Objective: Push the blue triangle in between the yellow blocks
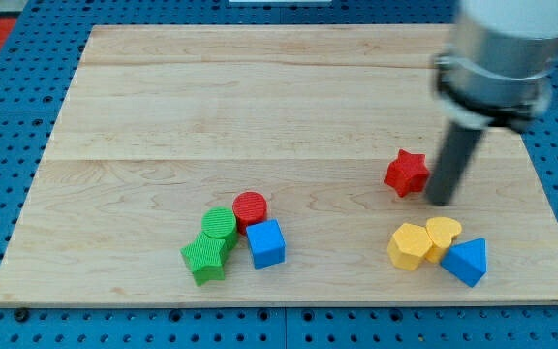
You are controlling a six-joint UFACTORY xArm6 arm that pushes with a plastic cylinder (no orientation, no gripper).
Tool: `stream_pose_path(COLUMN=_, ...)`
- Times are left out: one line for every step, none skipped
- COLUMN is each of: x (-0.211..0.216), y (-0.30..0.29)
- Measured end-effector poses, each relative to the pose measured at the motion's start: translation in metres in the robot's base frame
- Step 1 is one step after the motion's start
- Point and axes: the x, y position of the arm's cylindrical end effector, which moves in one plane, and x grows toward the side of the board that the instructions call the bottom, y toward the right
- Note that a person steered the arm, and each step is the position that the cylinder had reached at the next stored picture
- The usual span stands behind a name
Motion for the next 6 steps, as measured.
stream_pose_path(x=0.014, y=0.040)
stream_pose_path(x=0.052, y=0.074)
stream_pose_path(x=0.086, y=0.133)
stream_pose_path(x=0.113, y=0.095)
stream_pose_path(x=0.109, y=0.035)
stream_pose_path(x=0.092, y=-0.018)
